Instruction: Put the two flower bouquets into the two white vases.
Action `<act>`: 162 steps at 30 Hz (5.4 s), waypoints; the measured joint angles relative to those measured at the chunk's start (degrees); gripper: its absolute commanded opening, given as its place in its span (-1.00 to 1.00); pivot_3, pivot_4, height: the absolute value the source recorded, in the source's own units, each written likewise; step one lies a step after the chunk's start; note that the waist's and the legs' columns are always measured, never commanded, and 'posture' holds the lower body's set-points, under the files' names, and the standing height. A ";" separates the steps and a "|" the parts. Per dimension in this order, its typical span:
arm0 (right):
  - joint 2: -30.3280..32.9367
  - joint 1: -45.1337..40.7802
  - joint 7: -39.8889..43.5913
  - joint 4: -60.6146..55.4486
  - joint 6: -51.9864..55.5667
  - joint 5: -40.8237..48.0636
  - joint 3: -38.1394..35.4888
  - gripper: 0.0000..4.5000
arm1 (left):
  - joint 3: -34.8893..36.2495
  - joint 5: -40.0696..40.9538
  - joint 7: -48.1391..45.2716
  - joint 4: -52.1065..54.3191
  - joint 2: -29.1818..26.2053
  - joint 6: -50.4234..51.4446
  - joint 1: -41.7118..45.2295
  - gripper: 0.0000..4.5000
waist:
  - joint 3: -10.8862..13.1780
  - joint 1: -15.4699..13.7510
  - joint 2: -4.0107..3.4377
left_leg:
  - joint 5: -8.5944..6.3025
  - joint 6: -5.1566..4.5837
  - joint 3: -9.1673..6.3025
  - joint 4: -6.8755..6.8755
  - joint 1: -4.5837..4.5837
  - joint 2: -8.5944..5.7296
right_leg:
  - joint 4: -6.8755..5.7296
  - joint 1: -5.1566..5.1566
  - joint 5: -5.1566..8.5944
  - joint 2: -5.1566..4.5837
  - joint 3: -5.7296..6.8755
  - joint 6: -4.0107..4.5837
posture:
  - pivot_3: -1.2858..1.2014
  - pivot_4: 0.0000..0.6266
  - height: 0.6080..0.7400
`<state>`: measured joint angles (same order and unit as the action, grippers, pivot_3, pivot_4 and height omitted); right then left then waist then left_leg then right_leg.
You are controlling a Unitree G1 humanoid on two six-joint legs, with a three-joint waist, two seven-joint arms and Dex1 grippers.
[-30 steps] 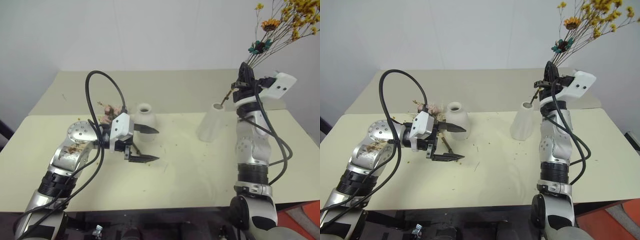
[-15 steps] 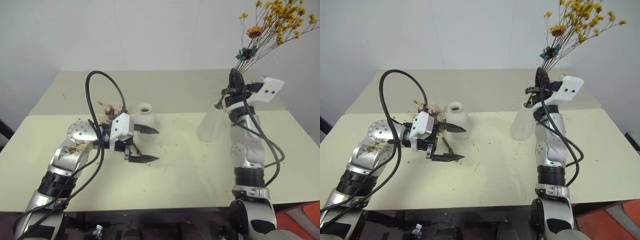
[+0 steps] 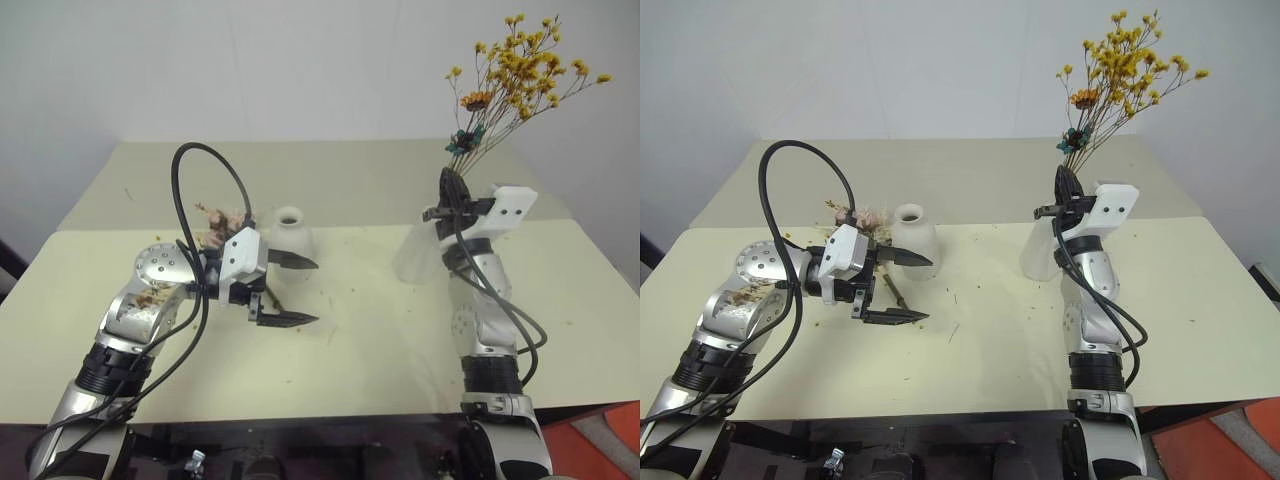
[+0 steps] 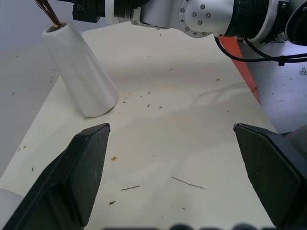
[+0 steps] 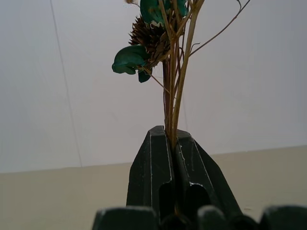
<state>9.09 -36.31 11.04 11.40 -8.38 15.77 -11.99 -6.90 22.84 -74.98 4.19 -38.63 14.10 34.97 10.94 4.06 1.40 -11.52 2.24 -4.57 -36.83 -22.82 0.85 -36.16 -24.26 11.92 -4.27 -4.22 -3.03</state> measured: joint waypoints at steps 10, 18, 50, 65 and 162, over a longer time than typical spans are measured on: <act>-0.43 2.96 1.35 -2.34 0.01 1.30 0.02 0.77 | -0.01 -0.01 0.02 0.09 0.07 -0.01 -0.12 1.00 | 0.00 -0.03 0.00 | 0.00 0.00 0.00 0.00 0.00 0.00 | 0.01 0.01 0.00 0.00 0.00 0.00 | 0.03 -0.52 1.00; 0.13 7.54 0.52 -7.75 1.30 1.28 -0.05 0.97 | -0.02 -0.01 -0.31 0.02 0.19 -0.02 -0.11 1.00 | 0.00 -0.08 0.00 | 0.00 0.00 0.00 0.00 -0.02 -0.01 | 0.03 0.01 0.01 -0.02 0.00 -0.01 | 0.03 -0.52 1.00; 30.40 25.75 20.36 -32.24 30.33 7.38 -4.98 0.97 | 17.77 12.34 19.40 17.21 1.12 14.61 -14.99 1.00 | 0.02 -0.55 0.05 | -0.04 -0.07 0.01 -0.09 -0.07 -0.03 | 0.10 0.09 0.31 -0.12 0.00 -0.47 | 0.03 -0.52 1.00; 43.03 20.83 36.03 -44.56 43.44 23.77 -1.47 0.97 | 29.10 5.15 80.59 10.96 21.71 77.65 12.48 1.00 | 0.15 -1.04 0.68 | -0.05 0.00 -0.09 -0.10 0.66 -0.08 | 0.39 1.00 0.36 -0.03 0.06 -0.67 | 0.03 -0.52 1.00; 32.74 23.00 18.35 -51.36 48.82 17.16 3.45 1.00 | 36.97 10.83 42.56 -45.58 24.67 -2.10 38.43 -0.96 | 0.15 -2.94 0.70 | 0.08 0.43 -0.10 -0.24 -0.35 -0.19 | 0.35 0.07 -0.14 -0.13 0.06 -0.33 | 0.03 -0.52 1.00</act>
<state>41.82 -13.31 29.39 -39.96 40.44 32.92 -8.54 30.07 33.68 -32.43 -41.40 -13.96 12.00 73.41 11.09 1.12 2.10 -11.45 2.67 -4.66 -37.07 -23.17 0.65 -35.81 -24.19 11.78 -4.40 -4.16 -3.36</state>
